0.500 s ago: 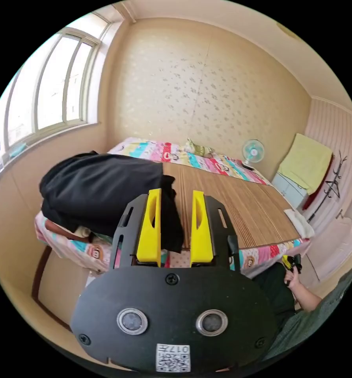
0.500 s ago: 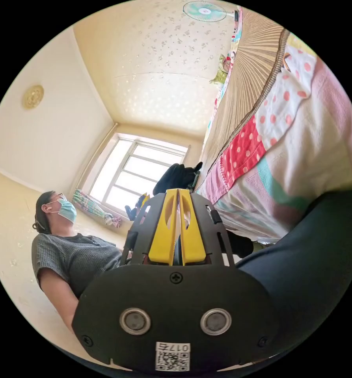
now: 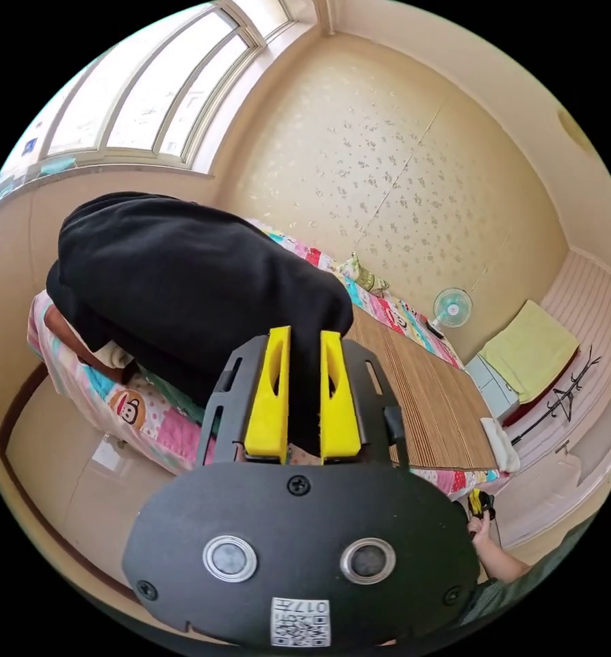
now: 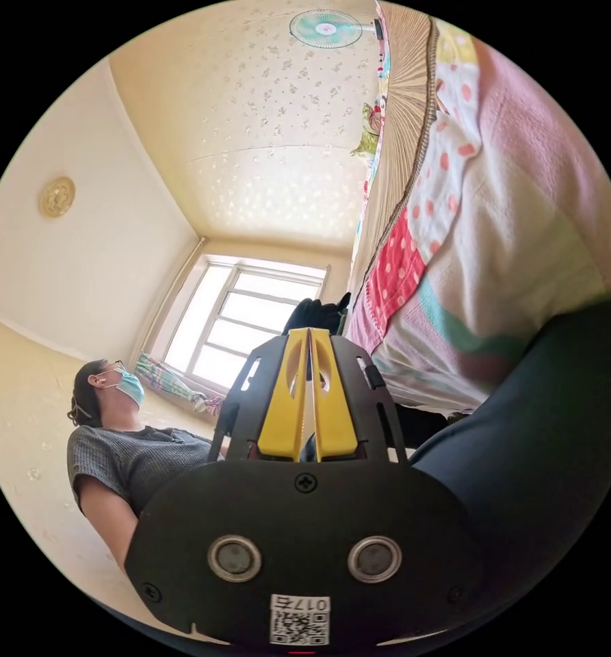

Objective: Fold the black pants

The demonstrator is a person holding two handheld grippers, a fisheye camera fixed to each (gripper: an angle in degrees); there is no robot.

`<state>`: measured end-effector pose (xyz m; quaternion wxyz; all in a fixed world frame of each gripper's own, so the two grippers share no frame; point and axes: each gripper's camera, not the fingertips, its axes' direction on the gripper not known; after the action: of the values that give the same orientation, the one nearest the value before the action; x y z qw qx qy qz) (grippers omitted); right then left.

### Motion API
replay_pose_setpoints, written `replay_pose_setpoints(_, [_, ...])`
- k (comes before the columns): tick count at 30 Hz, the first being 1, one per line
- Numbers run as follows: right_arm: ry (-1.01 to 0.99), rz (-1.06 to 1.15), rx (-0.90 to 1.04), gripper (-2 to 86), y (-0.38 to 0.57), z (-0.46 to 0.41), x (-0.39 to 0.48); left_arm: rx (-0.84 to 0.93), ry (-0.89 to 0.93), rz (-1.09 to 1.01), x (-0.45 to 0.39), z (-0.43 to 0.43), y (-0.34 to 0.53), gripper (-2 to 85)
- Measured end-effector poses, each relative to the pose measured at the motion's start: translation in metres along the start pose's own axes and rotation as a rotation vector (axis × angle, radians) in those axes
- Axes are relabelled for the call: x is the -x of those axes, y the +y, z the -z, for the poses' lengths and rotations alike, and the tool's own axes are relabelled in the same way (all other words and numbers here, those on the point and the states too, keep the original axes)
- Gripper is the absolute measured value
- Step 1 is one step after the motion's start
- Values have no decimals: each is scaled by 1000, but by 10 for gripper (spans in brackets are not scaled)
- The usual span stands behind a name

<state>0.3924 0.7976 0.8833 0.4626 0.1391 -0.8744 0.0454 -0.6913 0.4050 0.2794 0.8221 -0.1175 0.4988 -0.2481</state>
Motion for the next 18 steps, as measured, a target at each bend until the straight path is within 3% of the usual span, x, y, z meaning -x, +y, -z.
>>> replay_pose_setpoints(4, [-9, -22, 14, 2, -6, -7, -7, 37, 305, 169, 39, -7, -12, 9])
replay_pose_setpoints(7, [-52, -16, 2, 2, -9, -12, -11, -56, 550, 237, 51, -18, -17, -4])
replay_pose_setpoints(14, [-94, 5, -9, 3, -11, -18, -13, 60, 609, -116, -91, -66, -79, -9])
replay_pose_setpoints(18, [-147, 25, -58, 3, -7, -13, -14, 199, 638, -182, -168, -128, -47, -9])
